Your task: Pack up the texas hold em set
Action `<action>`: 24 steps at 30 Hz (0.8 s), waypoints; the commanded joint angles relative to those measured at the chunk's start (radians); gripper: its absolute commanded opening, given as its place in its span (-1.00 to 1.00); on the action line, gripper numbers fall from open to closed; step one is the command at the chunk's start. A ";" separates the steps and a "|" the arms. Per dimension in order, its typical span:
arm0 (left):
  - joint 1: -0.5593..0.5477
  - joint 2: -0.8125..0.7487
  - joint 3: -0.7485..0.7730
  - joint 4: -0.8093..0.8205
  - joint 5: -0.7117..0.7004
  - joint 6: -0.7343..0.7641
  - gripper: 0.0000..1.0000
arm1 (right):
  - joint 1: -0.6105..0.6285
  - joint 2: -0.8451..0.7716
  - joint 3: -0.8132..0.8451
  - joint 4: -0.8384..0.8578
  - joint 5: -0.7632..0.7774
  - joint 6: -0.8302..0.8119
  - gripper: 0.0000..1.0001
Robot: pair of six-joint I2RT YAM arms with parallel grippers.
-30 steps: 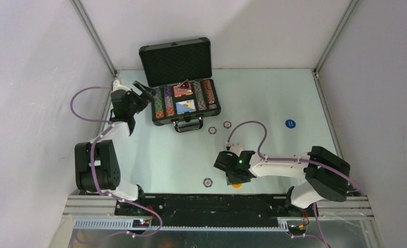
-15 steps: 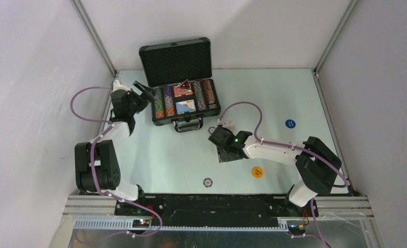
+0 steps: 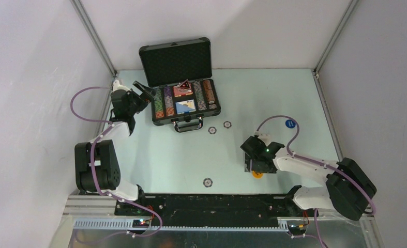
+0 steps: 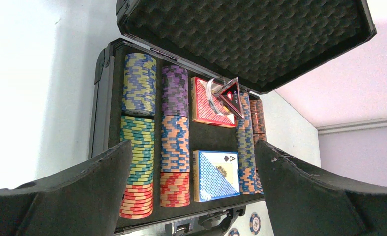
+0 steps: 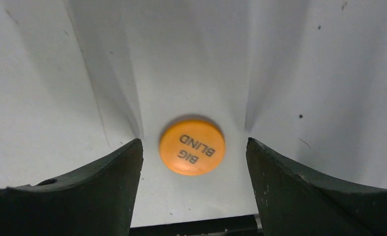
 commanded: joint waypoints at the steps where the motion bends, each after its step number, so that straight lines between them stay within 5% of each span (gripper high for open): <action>1: -0.003 0.001 0.009 0.036 0.018 -0.008 0.97 | -0.009 -0.064 -0.035 -0.019 -0.018 0.047 0.61; 24: -0.004 0.002 0.008 0.037 0.018 -0.009 0.97 | -0.036 -0.021 -0.054 0.019 -0.005 0.025 0.21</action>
